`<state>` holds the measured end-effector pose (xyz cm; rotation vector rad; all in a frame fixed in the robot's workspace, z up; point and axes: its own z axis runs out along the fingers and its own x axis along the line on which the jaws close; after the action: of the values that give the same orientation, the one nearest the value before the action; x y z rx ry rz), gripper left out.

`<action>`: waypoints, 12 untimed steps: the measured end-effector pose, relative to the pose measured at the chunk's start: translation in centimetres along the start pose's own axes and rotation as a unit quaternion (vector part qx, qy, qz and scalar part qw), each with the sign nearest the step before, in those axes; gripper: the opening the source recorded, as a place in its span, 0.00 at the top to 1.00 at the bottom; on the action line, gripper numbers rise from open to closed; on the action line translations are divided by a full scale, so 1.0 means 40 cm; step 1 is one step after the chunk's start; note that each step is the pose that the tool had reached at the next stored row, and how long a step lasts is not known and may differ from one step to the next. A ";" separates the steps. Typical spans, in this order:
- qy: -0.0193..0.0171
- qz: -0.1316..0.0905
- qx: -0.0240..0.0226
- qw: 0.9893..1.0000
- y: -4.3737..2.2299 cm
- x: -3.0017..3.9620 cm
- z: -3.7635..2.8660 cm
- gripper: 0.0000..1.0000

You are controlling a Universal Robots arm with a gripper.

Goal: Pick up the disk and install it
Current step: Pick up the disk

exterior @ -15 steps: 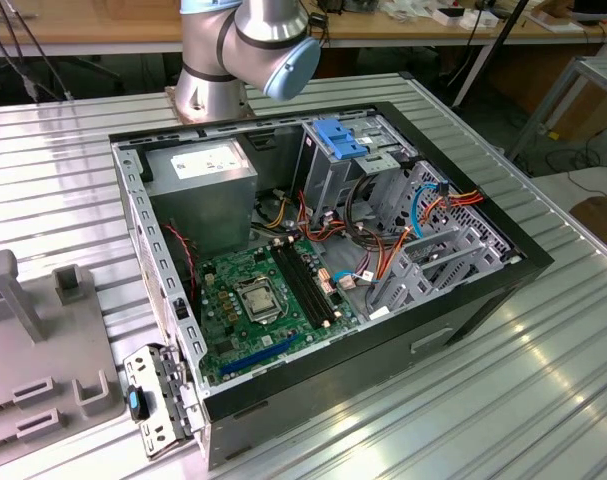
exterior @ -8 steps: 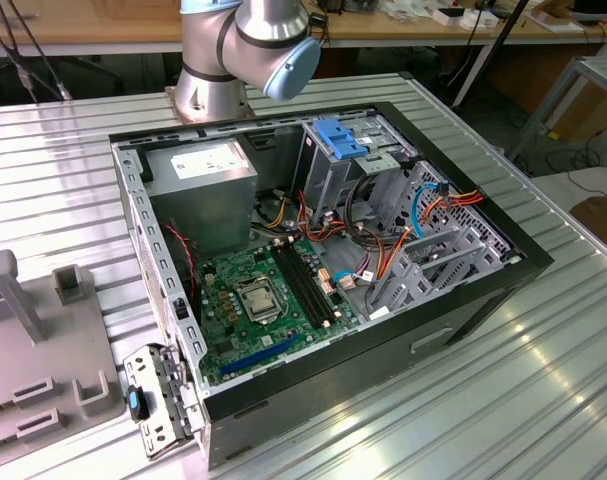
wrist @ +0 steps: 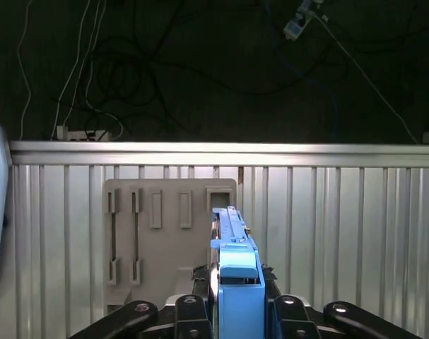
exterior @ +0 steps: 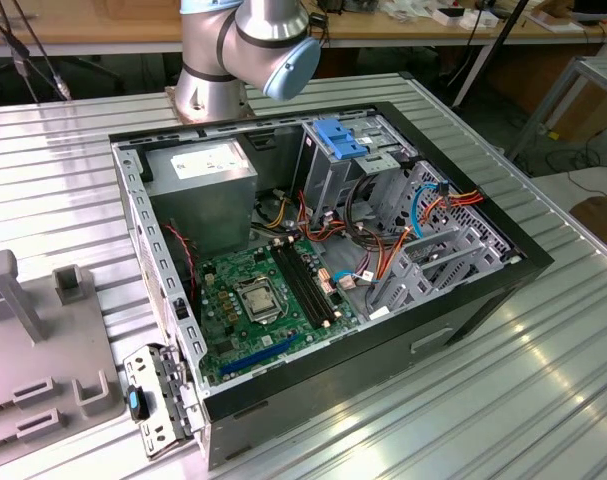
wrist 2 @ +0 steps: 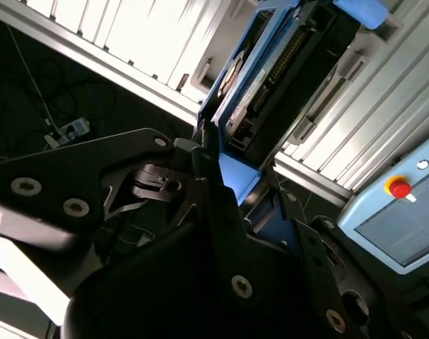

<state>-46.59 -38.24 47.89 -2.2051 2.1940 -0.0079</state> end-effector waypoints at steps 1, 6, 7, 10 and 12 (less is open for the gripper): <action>0.000 0.000 0.000 1.000 0.000 0.000 -0.015 0.63; 0.000 0.000 0.000 1.000 -0.002 -0.002 -0.092 0.63; 0.000 0.000 0.000 1.000 -0.003 -0.002 -0.105 0.63; 0.000 0.000 0.000 1.000 -0.003 -0.003 -0.137 0.63; 0.000 0.000 0.000 1.000 -0.003 -0.003 -0.137 0.63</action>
<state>-46.59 -38.24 53.38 -2.2050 2.1940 -0.0077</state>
